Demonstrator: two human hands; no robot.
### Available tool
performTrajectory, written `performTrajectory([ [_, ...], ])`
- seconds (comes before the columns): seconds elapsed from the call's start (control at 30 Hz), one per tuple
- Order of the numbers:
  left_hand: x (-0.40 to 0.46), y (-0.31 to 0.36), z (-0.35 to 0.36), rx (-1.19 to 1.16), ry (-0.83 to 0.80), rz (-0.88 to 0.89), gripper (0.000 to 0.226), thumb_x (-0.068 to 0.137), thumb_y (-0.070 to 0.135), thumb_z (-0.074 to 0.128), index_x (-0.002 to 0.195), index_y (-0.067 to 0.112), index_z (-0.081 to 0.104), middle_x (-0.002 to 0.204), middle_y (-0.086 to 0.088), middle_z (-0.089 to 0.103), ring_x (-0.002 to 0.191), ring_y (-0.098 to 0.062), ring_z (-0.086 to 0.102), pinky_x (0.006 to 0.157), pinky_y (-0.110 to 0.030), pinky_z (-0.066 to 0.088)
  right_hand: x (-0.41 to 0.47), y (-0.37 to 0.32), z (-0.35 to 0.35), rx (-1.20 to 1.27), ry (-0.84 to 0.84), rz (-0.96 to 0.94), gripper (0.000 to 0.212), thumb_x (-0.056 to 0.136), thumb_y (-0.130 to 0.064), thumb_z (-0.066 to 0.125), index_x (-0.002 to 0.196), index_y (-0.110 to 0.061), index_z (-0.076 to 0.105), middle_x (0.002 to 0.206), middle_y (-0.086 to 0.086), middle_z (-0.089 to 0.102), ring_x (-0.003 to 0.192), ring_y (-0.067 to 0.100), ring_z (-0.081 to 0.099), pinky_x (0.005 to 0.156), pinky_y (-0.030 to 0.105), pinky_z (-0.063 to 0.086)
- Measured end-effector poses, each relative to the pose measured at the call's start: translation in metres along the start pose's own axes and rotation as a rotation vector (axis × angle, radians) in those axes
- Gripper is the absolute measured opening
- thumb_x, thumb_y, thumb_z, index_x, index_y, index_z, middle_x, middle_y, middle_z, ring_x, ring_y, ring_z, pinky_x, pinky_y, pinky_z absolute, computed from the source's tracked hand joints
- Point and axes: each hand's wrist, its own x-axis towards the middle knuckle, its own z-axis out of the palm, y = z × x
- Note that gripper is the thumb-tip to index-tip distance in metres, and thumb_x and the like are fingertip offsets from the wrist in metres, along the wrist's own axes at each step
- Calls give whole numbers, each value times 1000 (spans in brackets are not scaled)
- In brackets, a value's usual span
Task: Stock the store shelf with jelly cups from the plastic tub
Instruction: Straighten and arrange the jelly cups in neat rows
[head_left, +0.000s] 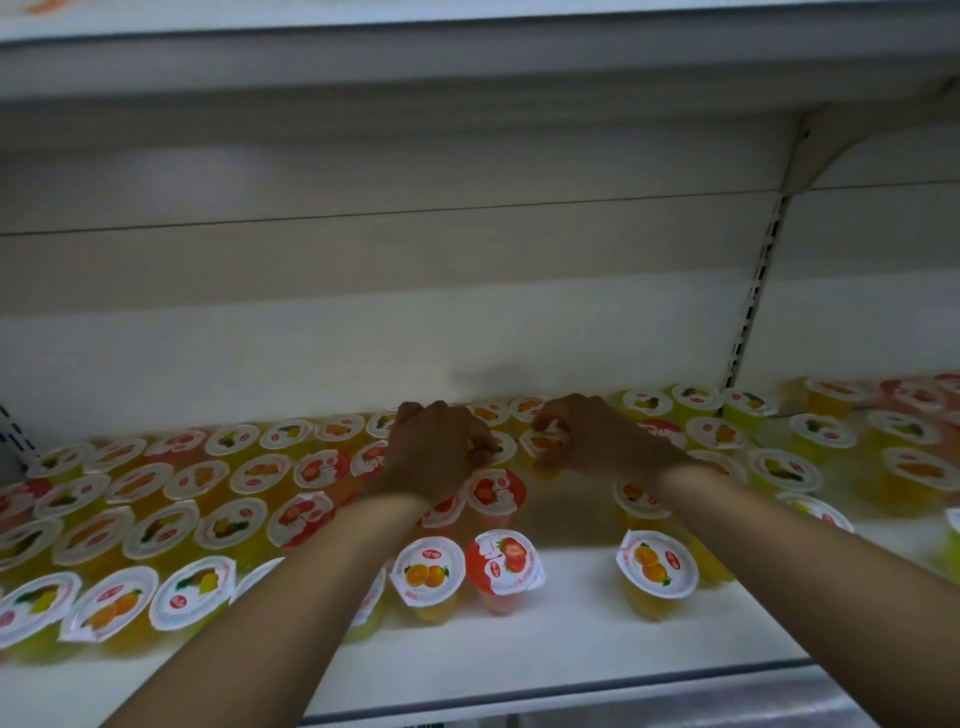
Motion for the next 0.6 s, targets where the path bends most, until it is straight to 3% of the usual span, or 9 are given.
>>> performTrajectory([
  [0.17,-3,3,-2,1,-19,-33,26,96,38,50,116,36,67,123,12,64,114,-12,55,102,-31,26,-8,-8,-4,-14,-13,-7,58,78,-39,75,129,-19,57,131,3,59,113,21,59,91,32,47],
  [0.3,-14,10,-7,-47,9,-60,28,96,45,49,120,39,61,130,12,57,122,-13,47,108,-33,24,-34,-9,-30,-44,14,-1,54,83,-50,66,132,-34,52,132,-2,52,115,18,54,94,32,45],
  [0.43,-35,11,-11,-27,-3,-13,23,91,50,55,110,43,65,123,20,58,121,-10,43,105,-30,20,-70,3,-63,-194,-187,41,51,77,-46,72,124,-48,53,119,-15,50,109,8,46,89,25,39],
  [0.6,-48,22,-12,-25,-57,-31,30,86,58,52,104,40,70,115,17,62,117,-11,46,100,-28,23,-84,15,-63,-276,-283,81,63,71,-43,76,127,-52,49,133,-18,46,117,9,50,89,25,50],
])
